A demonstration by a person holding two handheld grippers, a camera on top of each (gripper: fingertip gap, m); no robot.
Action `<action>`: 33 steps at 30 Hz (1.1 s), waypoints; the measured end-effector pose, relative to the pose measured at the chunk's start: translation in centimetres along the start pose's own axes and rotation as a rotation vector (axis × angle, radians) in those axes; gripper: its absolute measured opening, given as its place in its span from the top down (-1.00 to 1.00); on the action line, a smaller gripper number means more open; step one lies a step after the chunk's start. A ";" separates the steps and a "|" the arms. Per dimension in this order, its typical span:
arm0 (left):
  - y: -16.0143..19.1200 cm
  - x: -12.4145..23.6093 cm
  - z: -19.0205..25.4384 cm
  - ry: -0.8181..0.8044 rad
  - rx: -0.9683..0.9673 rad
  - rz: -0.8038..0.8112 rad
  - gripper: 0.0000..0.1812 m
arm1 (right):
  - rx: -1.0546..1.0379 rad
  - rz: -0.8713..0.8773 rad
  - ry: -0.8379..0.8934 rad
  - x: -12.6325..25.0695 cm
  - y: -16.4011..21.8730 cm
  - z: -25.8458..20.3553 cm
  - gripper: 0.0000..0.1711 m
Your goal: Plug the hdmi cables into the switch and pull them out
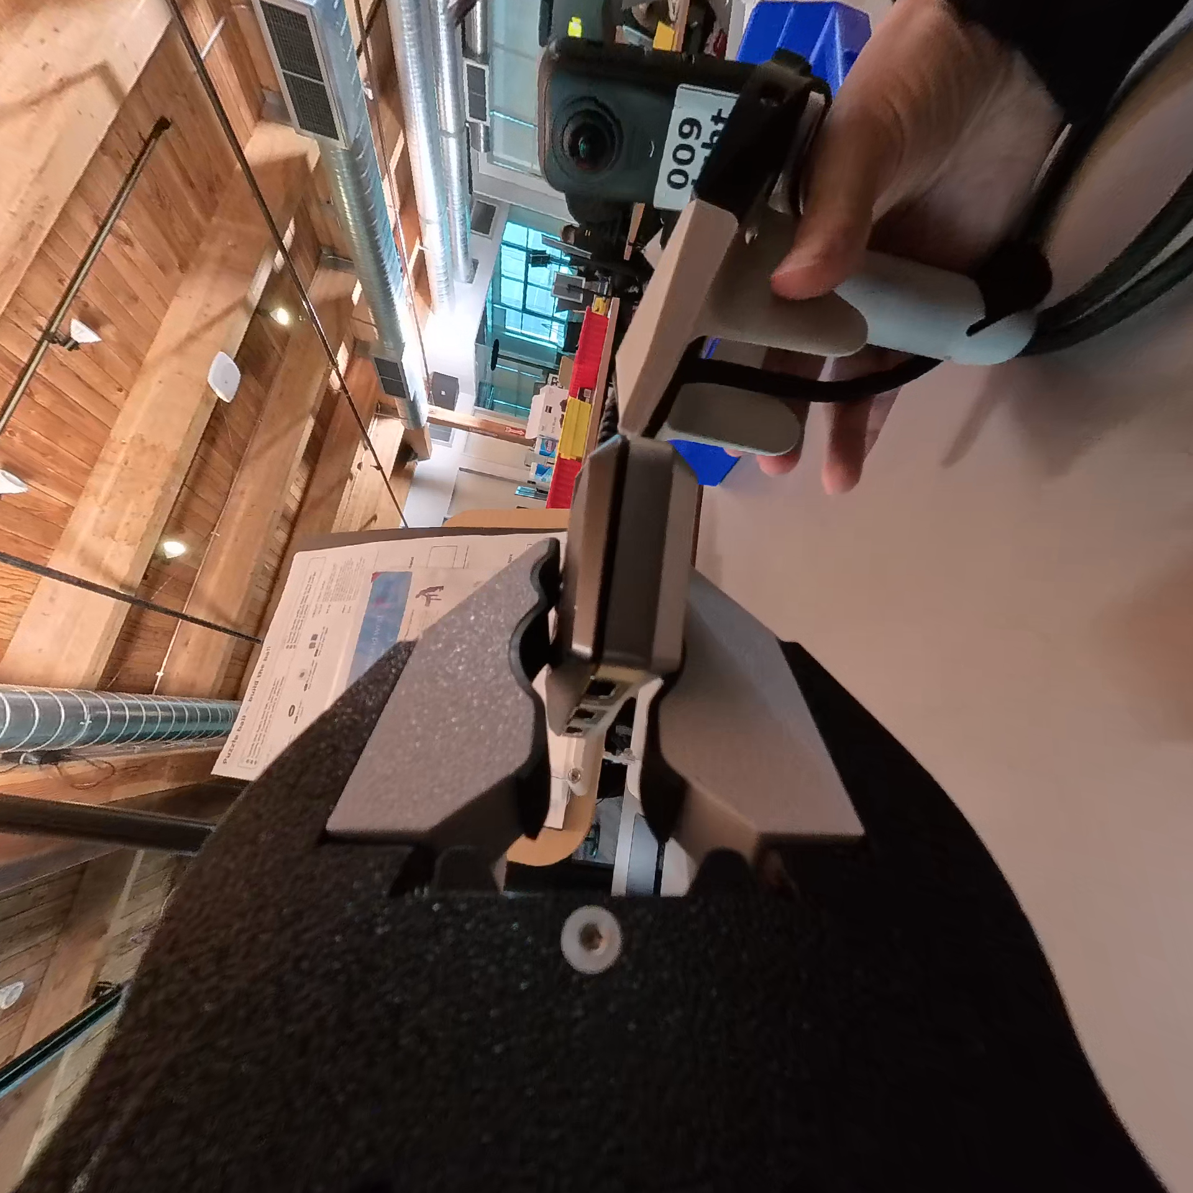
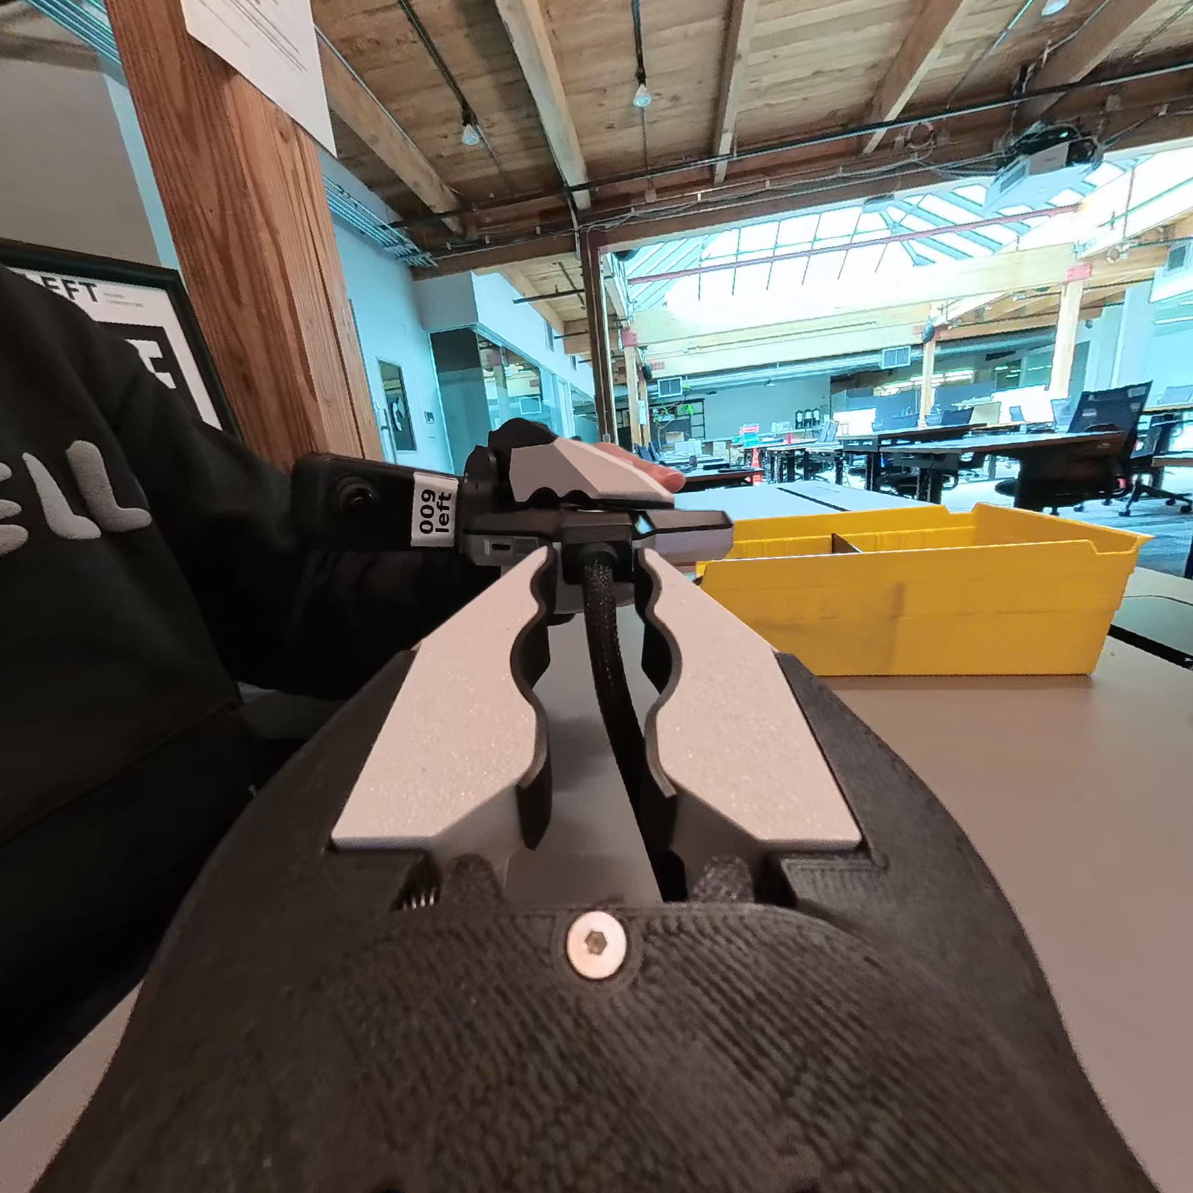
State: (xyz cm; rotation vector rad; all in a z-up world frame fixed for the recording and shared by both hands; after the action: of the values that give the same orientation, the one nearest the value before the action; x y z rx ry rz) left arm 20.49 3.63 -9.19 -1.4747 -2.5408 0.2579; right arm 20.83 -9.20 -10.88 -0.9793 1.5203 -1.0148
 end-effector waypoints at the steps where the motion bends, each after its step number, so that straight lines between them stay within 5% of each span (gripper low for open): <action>1: 0.0 0.0 0.1 0.002 -0.007 -0.002 0.77 | 0.005 -0.011 0.000 -0.1 0.1 0.0 0.76; 33: 1.1 0.1 0.1 0.065 0.004 -0.028 0.77 | 0.058 -0.055 0.066 -0.7 0.5 0.2 0.75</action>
State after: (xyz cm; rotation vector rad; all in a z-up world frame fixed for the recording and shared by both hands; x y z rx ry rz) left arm 21.33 4.29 -9.54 -1.4212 -2.5063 0.2080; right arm 21.09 -8.41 -11.20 -0.9603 1.5163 -1.1338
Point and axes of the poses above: each gripper's, where its closed fingertips meet, x back along the fingers, y out of its underside, z = x × y across the jaws, the point moved 7 cm from there along x, back along the fingers, and after that the axes turned 4 degrees about y, right-handed, at the moved point
